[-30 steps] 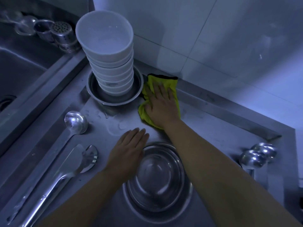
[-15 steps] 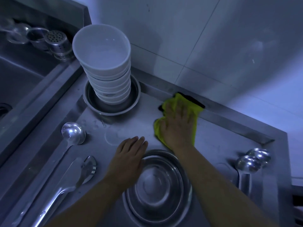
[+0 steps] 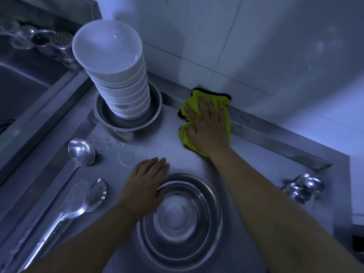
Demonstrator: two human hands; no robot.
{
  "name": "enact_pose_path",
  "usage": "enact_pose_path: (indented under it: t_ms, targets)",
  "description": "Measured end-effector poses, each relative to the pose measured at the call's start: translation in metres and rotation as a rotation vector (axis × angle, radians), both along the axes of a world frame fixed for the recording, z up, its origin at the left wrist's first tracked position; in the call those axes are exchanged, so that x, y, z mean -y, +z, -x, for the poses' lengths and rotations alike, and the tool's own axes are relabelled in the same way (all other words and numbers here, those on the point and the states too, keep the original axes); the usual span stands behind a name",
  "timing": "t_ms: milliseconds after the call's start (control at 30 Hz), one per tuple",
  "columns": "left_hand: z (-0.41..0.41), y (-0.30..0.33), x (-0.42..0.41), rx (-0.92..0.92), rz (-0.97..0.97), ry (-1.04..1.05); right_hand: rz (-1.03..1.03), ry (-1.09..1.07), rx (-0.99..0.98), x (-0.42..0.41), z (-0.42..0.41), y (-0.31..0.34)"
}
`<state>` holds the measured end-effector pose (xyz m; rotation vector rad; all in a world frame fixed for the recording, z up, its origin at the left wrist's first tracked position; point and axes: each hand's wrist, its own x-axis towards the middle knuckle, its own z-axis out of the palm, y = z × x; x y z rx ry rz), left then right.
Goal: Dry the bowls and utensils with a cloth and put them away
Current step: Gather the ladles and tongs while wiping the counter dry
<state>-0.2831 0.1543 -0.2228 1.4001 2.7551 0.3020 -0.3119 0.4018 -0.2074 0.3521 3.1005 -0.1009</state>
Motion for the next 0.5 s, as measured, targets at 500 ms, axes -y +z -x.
enact_pose_path:
  t_ms: [500]
  targets:
    - [-0.005,0.003,0.002,-0.007,-0.022,-0.015,-0.012,-0.448,0.043,0.025,-0.097,-0.001]
